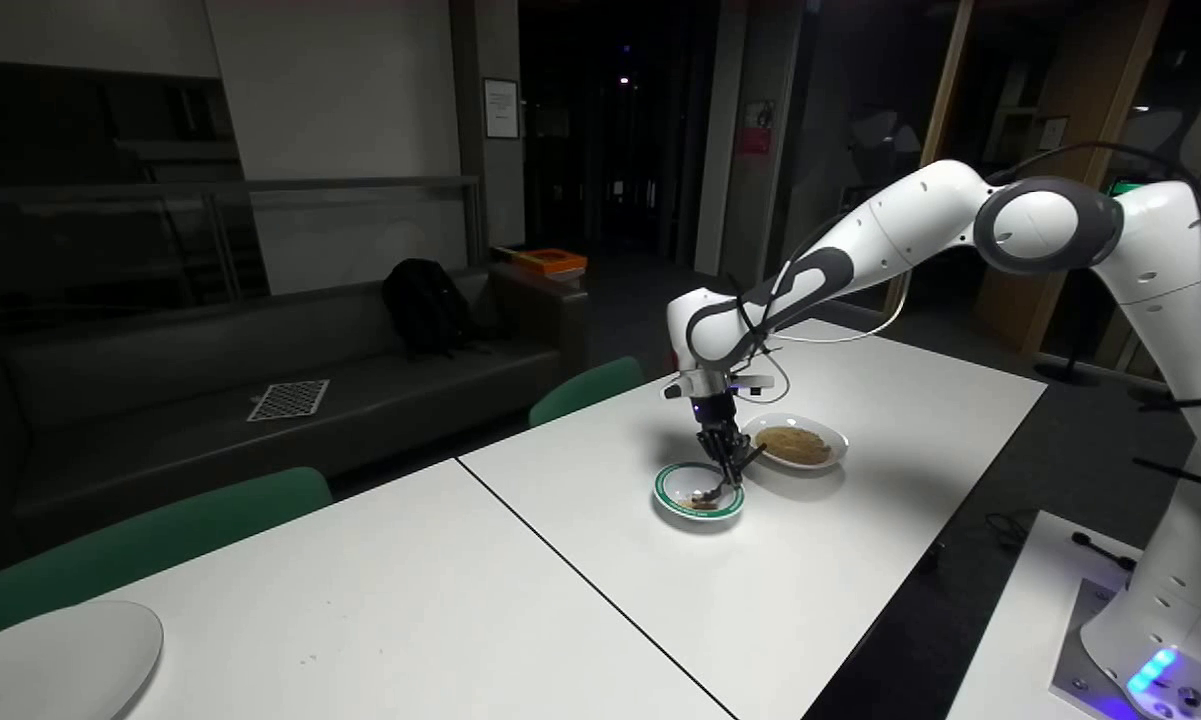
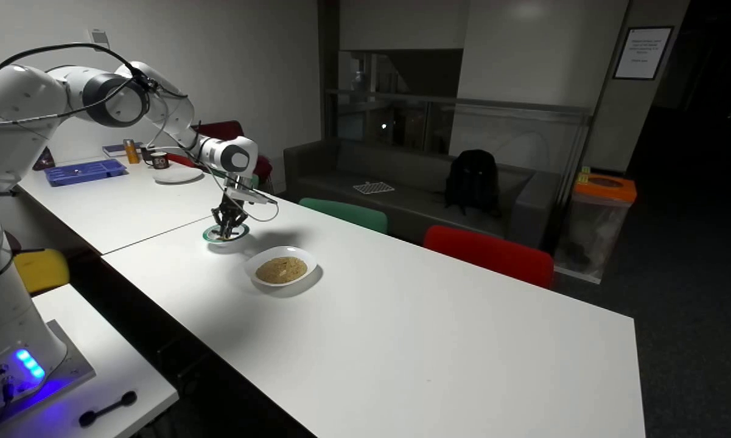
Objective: Scoop some contents from the white plate using the spoon and put it in the bowl.
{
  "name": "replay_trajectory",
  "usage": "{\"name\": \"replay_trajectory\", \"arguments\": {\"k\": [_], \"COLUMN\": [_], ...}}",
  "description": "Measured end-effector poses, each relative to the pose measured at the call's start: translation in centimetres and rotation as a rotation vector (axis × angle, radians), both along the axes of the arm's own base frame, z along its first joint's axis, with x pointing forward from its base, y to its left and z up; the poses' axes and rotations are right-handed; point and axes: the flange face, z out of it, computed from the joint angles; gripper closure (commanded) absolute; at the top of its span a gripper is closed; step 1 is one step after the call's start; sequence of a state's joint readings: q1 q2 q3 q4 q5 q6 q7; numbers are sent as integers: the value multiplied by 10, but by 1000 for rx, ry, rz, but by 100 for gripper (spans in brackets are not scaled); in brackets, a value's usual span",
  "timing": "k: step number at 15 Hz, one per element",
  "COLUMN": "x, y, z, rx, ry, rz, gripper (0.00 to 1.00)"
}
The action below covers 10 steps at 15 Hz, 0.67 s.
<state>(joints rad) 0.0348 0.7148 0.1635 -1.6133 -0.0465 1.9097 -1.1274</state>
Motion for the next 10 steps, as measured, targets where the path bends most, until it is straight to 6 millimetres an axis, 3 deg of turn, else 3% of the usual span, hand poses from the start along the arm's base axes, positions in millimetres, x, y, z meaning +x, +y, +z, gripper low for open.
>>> {"name": "replay_trajectory", "arguments": {"k": [10], "x": [5], "y": [-6], "z": [1], "rx": [5], "ry": [-26], "rz": [-13], "gripper": [97]}}
